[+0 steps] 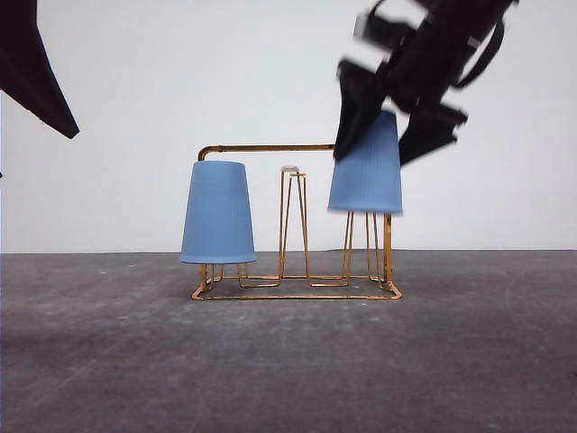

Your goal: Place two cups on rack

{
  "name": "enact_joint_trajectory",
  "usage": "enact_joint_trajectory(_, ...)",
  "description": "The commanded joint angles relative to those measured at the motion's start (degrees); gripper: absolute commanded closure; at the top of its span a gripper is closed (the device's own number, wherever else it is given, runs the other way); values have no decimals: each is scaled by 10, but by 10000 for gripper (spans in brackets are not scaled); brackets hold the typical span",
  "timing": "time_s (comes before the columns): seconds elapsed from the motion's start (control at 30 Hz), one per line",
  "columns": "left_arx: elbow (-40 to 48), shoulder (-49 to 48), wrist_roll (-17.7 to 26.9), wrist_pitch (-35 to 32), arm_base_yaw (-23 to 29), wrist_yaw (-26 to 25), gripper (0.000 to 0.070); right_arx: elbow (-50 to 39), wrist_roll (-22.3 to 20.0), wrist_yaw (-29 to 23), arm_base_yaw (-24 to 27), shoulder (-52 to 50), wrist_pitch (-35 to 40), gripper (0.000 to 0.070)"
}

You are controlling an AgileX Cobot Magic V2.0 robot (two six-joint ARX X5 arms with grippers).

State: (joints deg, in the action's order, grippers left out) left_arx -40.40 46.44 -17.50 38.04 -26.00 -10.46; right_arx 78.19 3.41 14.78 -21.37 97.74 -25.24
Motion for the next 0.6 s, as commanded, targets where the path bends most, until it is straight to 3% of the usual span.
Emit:
enact_joint_trajectory(0.0, -5, 3, -1, -3, -2, 1, 230, 9, -4, 0, -3, 21, 8, 288)
enact_joint_trajectory(0.2, -5, 3, -1, -3, -2, 1, 228, 9, -5, -1, -3, 54, 4, 246)
enact_joint_trajectory(0.4, -5, 3, -1, -3, -2, 1, 225, 12, -6, 3, -3, 54, -3, 97)
enact_joint_trajectory(0.57, -5, 3, -1, -3, -2, 1, 225, 69, -6, 2, 1, 44, -97, 78)
